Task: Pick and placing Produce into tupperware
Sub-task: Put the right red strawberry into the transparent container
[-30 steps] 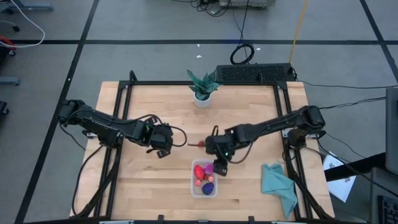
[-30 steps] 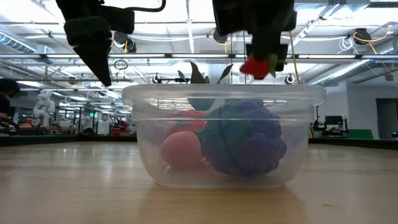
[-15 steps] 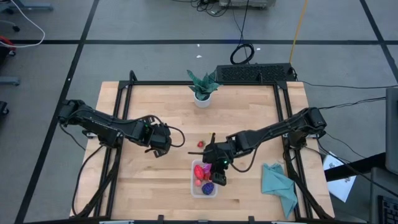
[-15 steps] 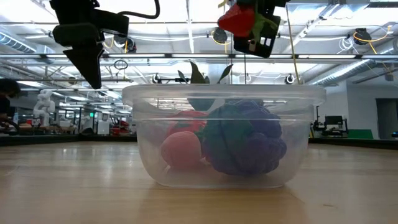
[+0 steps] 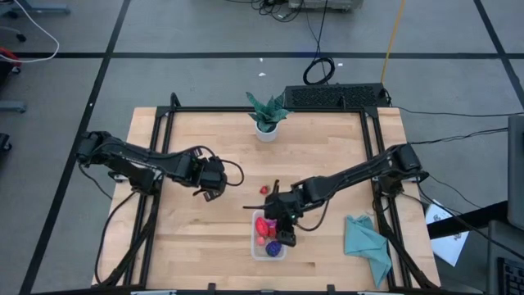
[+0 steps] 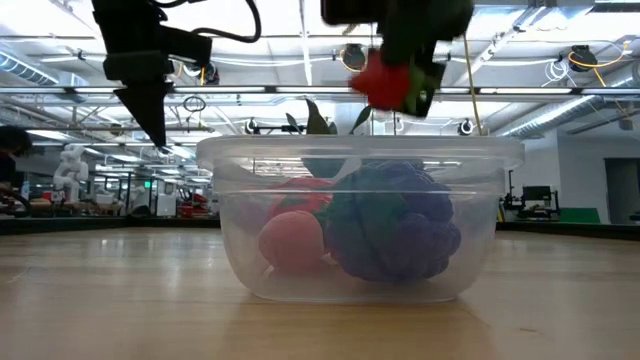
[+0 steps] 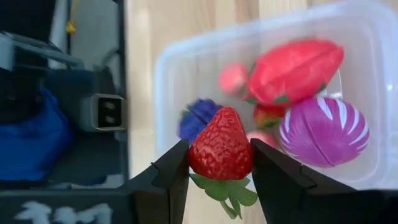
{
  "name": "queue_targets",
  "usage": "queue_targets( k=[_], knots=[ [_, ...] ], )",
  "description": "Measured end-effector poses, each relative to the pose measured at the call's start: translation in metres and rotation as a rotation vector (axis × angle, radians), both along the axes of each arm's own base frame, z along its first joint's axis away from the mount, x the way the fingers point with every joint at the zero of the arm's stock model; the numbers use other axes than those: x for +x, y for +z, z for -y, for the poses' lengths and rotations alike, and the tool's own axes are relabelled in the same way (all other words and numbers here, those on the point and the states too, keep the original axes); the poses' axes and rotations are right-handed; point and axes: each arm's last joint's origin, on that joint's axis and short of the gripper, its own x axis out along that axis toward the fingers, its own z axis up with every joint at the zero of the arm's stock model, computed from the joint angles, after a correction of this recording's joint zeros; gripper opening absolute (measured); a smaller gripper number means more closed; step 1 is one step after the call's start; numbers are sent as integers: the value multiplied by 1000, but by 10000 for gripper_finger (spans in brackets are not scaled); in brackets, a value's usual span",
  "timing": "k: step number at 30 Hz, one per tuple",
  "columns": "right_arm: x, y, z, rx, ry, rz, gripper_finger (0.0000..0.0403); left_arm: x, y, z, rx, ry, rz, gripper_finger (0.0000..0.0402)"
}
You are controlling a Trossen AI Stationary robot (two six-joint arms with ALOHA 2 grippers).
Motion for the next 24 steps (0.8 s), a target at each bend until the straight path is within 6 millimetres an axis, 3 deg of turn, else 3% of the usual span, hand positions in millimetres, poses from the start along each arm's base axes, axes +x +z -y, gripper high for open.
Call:
queue_targets(
  k=[10, 24],
  knots=[
    [10, -34, 2, -18, 29, -73, 141, 0, 0, -3, -9, -5, -13, 170],
    [12, -37, 1, -19, 31, -67, 141, 0, 0, -7, -4, 4, -16, 170]
  ],
)
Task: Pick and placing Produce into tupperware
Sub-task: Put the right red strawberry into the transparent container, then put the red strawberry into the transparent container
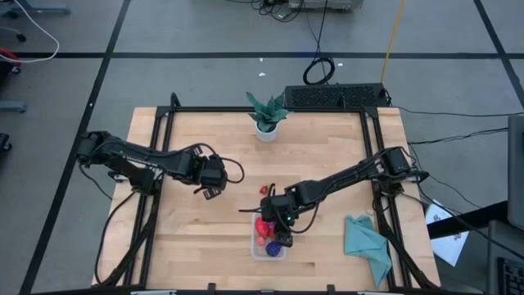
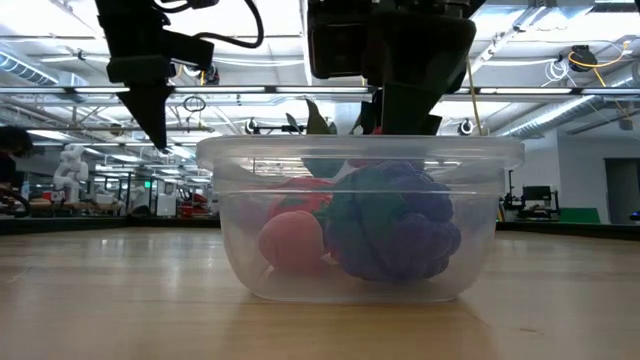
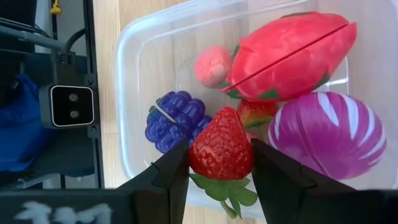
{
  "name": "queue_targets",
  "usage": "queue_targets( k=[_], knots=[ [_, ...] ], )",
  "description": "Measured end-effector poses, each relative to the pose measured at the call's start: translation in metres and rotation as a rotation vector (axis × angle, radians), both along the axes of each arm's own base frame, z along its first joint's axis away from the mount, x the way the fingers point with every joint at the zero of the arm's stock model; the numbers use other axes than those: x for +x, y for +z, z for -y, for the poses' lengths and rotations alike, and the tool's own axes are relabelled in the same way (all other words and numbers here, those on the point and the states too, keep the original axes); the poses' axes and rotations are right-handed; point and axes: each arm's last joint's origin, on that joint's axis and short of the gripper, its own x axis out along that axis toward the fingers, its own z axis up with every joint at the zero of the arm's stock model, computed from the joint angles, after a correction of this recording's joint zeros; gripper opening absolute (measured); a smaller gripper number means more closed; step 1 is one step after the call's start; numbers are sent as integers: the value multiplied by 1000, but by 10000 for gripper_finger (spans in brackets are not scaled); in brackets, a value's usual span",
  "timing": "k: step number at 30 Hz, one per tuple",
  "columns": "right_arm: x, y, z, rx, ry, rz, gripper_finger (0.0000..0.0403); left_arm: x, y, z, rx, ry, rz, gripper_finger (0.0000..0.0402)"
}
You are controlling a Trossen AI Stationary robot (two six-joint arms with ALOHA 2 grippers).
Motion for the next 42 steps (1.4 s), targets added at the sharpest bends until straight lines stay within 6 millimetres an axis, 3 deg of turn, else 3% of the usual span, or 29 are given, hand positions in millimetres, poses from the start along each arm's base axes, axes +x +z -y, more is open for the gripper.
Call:
queue_targets(
  k=[26, 42],
  knots=[
    [0, -4, -2, -7, 3, -7, 143, 1, 0, -7, -8, 27, -3, 170],
    [0, -4, -1, -5, 3, -8, 180, 1, 0, -7, -10, 33, -1, 170]
  ],
)
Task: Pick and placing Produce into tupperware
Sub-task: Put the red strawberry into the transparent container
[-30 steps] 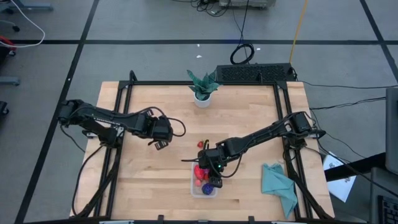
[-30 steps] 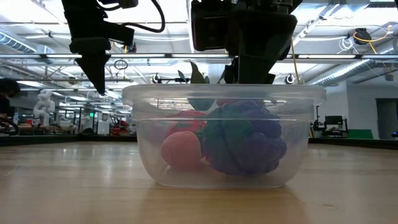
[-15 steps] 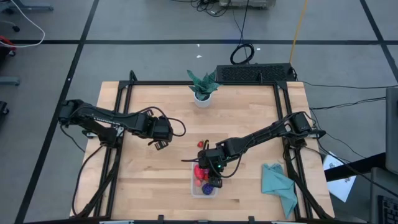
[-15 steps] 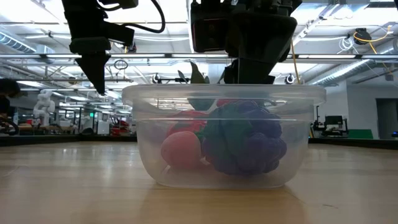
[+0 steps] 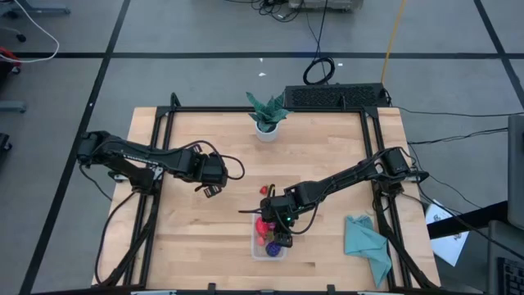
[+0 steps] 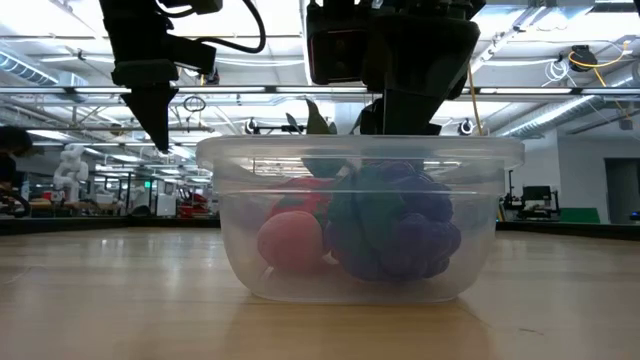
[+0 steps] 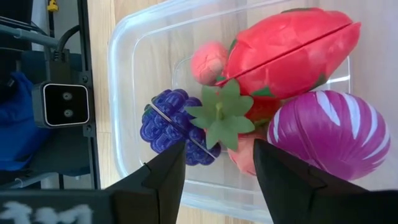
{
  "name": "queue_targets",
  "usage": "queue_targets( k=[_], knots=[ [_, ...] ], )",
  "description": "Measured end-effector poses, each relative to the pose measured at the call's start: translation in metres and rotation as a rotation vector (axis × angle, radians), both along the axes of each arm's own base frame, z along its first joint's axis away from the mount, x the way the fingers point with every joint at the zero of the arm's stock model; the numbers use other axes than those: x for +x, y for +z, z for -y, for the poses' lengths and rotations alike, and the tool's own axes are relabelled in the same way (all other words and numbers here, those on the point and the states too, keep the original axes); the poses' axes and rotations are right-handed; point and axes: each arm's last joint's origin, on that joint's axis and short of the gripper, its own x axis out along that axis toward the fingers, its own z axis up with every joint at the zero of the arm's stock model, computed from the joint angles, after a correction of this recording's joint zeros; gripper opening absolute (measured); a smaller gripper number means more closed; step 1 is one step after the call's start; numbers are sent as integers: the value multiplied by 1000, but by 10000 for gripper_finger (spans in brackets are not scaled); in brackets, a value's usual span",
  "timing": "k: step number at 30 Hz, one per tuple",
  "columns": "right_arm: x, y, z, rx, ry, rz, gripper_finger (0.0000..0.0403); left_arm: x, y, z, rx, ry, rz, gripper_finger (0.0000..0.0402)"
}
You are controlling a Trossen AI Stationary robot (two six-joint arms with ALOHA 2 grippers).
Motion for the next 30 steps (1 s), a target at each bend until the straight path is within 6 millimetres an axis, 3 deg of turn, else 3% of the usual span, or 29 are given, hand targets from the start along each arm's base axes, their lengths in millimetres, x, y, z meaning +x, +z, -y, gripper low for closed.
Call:
queue_targets(
  k=[8, 14, 20, 24, 30],
  knots=[
    [4, 5, -1, 21, 3, 57, 180, 0, 0, 0, -1, 1, 0, 170],
    [5, 29, -4, 82, 14, 177, 180, 0, 0, 0, 0, -6, -3, 170],
    [-6, 56, -7, 87, 43, 244, 180, 0, 0, 0, 2, -9, -7, 170],
    [-23, 69, 7, -29, 17, 186, 180, 0, 0, 0, 2, -9, -6, 170],
    [-59, 92, 45, -246, -107, 32, 180, 3, 0, 0, -3, -8, 29, 170]
  ],
)
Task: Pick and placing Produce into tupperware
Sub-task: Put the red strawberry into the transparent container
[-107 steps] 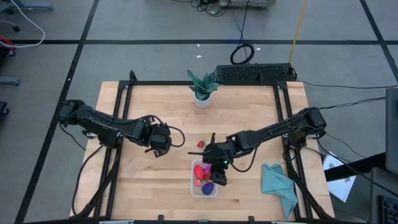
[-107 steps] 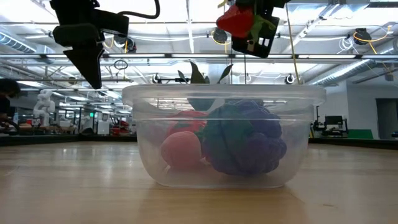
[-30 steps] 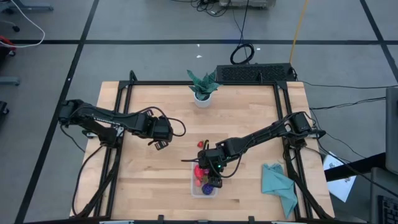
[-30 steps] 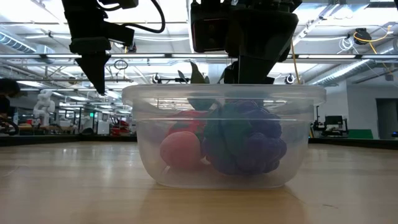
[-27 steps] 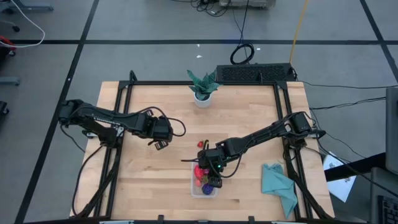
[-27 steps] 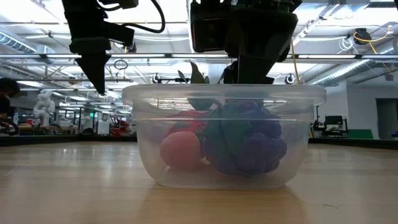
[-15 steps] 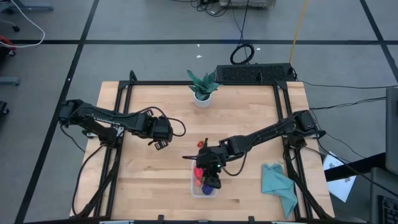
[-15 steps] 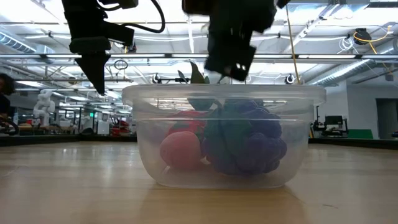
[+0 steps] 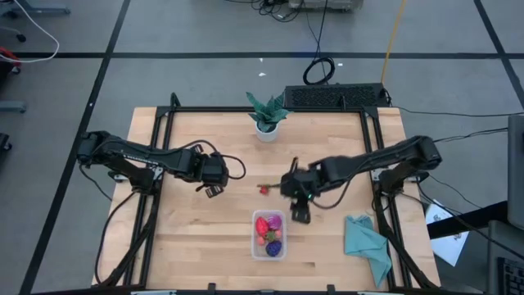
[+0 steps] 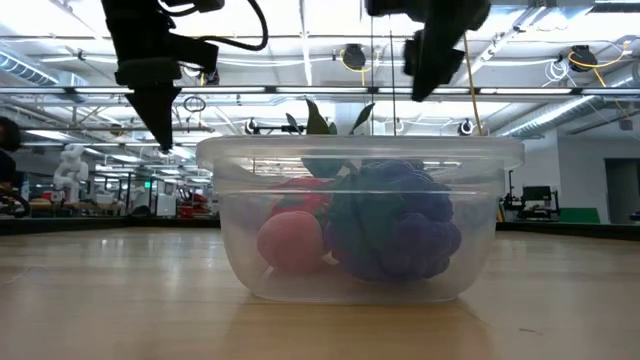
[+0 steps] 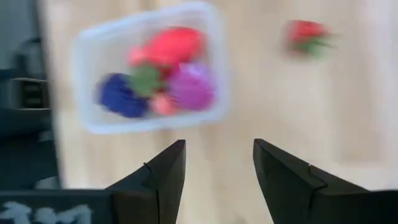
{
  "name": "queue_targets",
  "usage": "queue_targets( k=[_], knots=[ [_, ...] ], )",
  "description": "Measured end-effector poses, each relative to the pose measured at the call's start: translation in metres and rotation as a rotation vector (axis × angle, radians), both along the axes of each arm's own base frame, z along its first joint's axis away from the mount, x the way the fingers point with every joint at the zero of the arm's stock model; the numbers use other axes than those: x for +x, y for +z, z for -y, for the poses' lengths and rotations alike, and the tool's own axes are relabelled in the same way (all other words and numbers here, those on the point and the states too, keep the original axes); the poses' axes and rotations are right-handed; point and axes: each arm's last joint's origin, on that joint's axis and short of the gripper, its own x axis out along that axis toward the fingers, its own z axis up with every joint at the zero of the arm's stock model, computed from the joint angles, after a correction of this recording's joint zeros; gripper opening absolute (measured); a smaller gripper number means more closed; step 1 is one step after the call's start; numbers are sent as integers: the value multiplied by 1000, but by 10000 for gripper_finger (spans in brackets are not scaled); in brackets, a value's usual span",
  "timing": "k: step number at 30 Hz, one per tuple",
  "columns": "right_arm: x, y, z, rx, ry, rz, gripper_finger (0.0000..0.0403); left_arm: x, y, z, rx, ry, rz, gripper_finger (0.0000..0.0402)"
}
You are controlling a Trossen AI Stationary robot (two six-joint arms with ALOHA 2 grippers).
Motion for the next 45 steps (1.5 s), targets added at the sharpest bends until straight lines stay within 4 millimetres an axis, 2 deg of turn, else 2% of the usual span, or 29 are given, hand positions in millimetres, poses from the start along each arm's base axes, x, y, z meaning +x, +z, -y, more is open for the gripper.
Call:
queue_targets(
  k=[3, 7, 10, 14, 18, 26, 30, 38, 45],
  knots=[
    [-15, 12, 19, -83, -73, -35, 180, 7, 1, 1, -24, -18, 66, 170],
    [-29, 27, 39, -134, -142, -30, 180, 20, 3, 5, -74, -135, 158, 170],
    [-34, 35, 48, -143, -174, -1, 180, 30, 1, 7, -80, -191, 202, 170],
    [-38, 40, 55, -159, -170, 18, 180, 41, -12, 9, -92, -226, 177, 170],
    [-38, 40, 57, -166, -163, 19, 180, 48, -28, 10, -86, -252, 115, 170],
    [-39, 40, 57, -175, -140, 16, 180, 76, -50, 10, -52, -382, 163, 170],
    [-40, 39, 57, -177, -139, 6, 180, 84, -59, 6, -121, -410, 182, 170],
    [-40, 40, 57, -186, -120, 10, 180, 89, -61, -4, -188, -410, 219, 170],
    [-39, 40, 57, -190, -113, 12, 180, 96, -57, -3, -218, -454, 306, 170]
  ],
)
